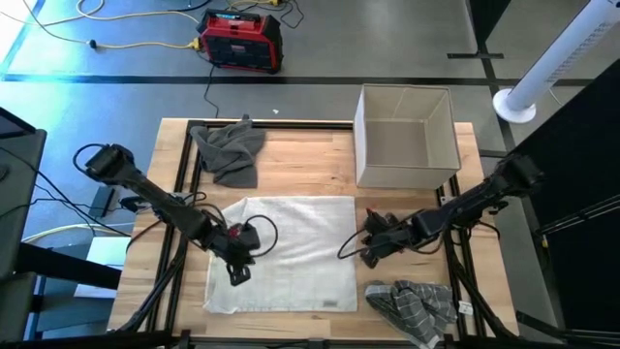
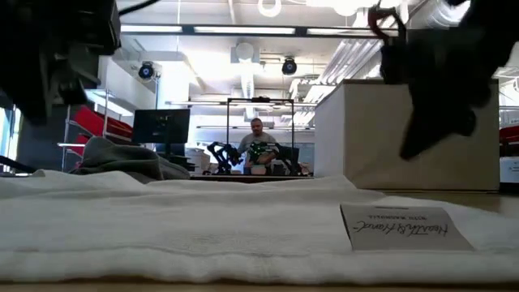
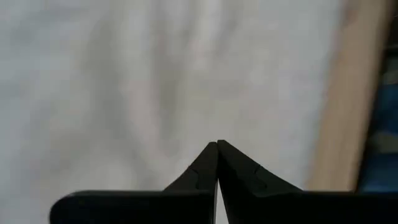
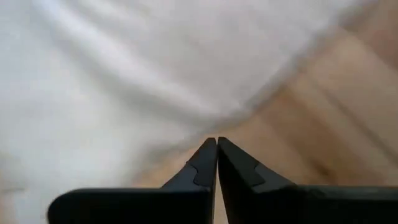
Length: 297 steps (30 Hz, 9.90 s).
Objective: Fold towel
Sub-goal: Fold the white patterned towel
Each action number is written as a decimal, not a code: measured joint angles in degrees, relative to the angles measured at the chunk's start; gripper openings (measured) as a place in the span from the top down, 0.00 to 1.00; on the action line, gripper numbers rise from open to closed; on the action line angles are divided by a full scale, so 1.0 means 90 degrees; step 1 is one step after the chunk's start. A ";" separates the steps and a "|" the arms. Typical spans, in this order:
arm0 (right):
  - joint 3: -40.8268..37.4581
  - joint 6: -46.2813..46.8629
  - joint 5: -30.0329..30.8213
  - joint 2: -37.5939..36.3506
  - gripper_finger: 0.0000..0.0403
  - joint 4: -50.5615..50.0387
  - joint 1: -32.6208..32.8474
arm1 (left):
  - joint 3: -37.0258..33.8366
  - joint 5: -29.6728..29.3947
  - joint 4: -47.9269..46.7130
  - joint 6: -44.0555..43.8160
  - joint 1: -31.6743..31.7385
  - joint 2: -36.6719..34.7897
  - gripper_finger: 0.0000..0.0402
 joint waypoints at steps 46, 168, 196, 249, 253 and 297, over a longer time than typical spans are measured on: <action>-0.0002 -0.0116 -0.1203 0.1089 1.00 0.0938 -0.0029 | -0.0743 -0.0542 -0.0448 -0.1074 0.0847 0.0036 1.00; 0.0025 -0.1738 -0.1050 0.1650 1.00 0.0797 0.0137 | -0.0750 -0.0652 -0.2266 -0.3392 0.3313 -0.3264 1.00; 0.0122 -0.1694 -0.1120 0.1658 1.00 0.0712 0.0140 | -0.1593 0.0724 -0.0279 -0.3924 0.2465 -0.2600 0.53; 0.0124 -0.1614 -0.1062 0.1667 1.00 0.0811 0.0133 | -0.1541 0.1180 0.0677 -0.4131 0.1845 -0.0610 0.64; 0.0124 -0.1618 -0.1064 0.1667 1.00 0.0811 0.0133 | -0.1505 0.0840 0.0782 -0.4131 0.1845 -0.0593 0.66; 0.0133 -0.1759 -0.1224 0.1666 1.00 0.0758 0.0129 | -0.1517 0.0965 0.0853 -0.3735 0.1885 -0.0678 0.93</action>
